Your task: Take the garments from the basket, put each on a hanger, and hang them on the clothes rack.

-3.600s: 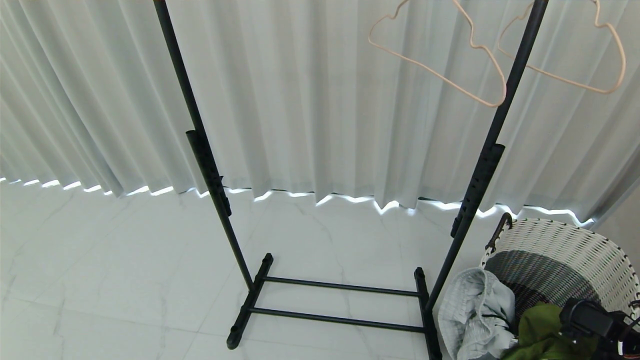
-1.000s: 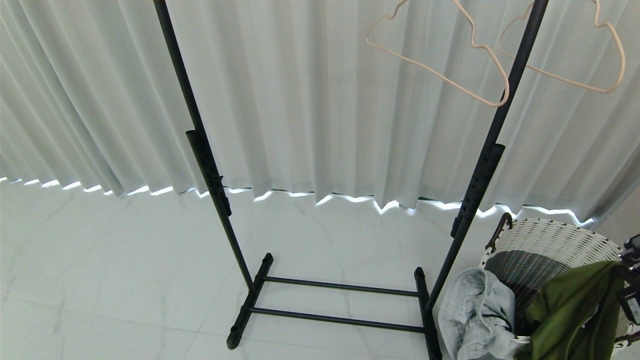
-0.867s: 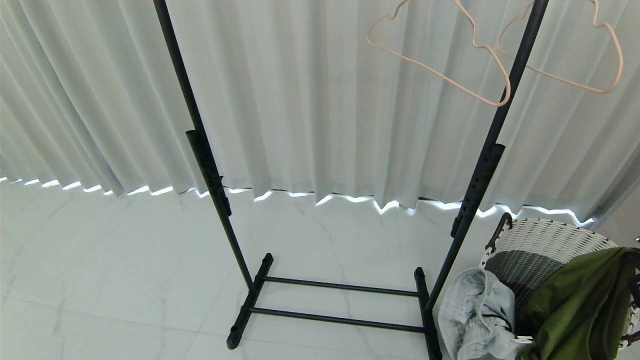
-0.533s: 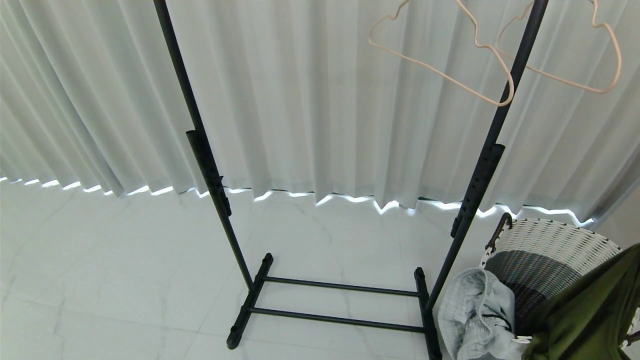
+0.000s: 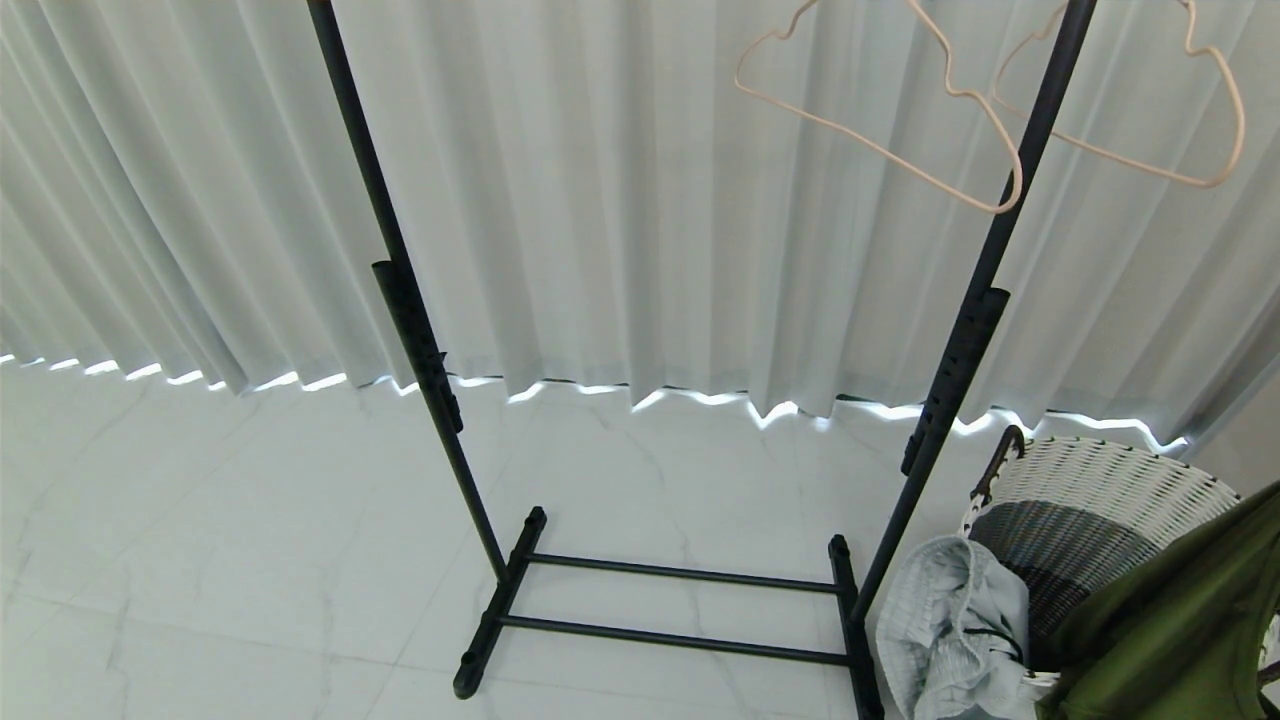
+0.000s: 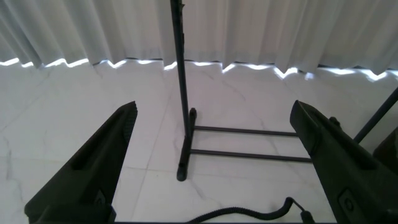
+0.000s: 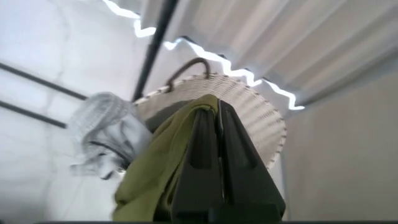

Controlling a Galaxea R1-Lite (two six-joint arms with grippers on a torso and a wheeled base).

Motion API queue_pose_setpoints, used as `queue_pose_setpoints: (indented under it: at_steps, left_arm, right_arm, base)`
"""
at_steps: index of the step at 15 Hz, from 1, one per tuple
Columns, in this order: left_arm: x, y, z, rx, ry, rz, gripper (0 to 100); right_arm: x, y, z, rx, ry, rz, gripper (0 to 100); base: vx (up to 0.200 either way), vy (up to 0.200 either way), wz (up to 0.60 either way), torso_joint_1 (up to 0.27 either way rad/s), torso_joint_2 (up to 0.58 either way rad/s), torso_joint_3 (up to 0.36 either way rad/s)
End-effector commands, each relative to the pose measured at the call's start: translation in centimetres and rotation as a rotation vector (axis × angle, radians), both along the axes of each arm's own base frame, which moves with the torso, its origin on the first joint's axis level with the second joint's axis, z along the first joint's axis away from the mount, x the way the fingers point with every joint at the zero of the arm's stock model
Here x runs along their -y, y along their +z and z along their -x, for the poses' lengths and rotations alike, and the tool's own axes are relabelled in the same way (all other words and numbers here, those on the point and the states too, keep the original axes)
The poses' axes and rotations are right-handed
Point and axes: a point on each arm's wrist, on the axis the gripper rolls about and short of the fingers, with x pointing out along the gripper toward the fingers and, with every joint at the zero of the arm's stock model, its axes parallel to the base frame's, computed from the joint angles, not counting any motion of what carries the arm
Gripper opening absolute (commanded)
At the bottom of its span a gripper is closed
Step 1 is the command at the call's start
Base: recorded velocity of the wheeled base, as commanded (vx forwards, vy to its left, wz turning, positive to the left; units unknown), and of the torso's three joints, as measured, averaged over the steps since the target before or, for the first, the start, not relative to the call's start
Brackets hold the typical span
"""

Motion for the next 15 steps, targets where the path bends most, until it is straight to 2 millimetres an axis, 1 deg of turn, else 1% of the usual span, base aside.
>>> queue_pose_setpoints:
  at_steps: [1,4,5,6,7,8,9,10,11,13,15]
  left_arm:
    - [0.0,0.0,0.0,0.000,0.001,0.004,100]
    - [0.0,0.0,0.0,-0.002,0.014,0.039,100]
    - [0.0,0.0,0.0,-0.002,0.014,0.043,100]
    - [0.0,0.0,0.0,-0.002,0.014,0.043,100]
    - [0.0,0.0,0.0,-0.002,0.016,0.041,100]
    - [0.0,0.0,0.0,-0.002,0.016,0.039,100]
    - [0.0,0.0,0.0,-0.002,0.014,0.038,100]
    - [0.0,0.0,0.0,-0.002,0.016,0.030,100]
    - [0.0,0.0,0.0,-0.001,0.011,0.015,100]
    - [0.0,0.0,0.0,0.000,0.011,0.004,100]
    - [0.0,0.0,0.0,0.002,-0.001,-0.040,100]
  right_arm:
    - [-0.2,-0.1,0.0,-0.003,0.022,-0.003,0]
    - [-0.3,2.6,-0.2,0.059,0.038,0.011,0]
    - [-0.3,2.7,-0.2,0.061,0.030,0.000,0]
    - [-0.3,1.6,0.0,0.037,0.032,-0.009,0]
    - [-0.3,-0.5,1.0,0.000,0.026,-0.016,0]
    - [-0.4,-3.0,2.7,-0.024,0.020,-0.016,0]
    - [-0.4,-4.4,3.9,-0.031,0.018,-0.001,0]
    - [-0.4,-5.1,4.7,-0.032,0.018,0.027,0]
    - [-0.4,-5.4,5.4,-0.049,0.013,0.065,0]
    - [-0.4,-5.3,5.8,-0.066,0.009,0.067,0]
    - [-0.4,-4.5,5.6,-0.051,0.010,0.067,0]
  base:
    - [0.000,0.000,0.00,0.000,0.00,0.000]
    - [0.000,0.000,0.00,0.000,0.00,0.000]
    - [0.000,0.000,0.00,0.000,0.00,0.000]
    - [0.000,0.000,0.00,0.000,0.00,0.000]
    - [0.000,0.000,0.00,0.000,0.00,0.000]
    - [0.000,0.000,0.00,0.000,0.00,0.000]
    - [0.000,0.000,0.00,0.000,0.00,0.000]
    - [0.000,0.000,0.00,0.000,0.00,0.000]
    - [-0.200,0.000,0.00,0.002,0.01,0.002]
    - [-0.200,0.000,0.00,0.002,0.00,0.002]
    - [-0.200,0.000,0.00,-0.005,0.01,0.002]
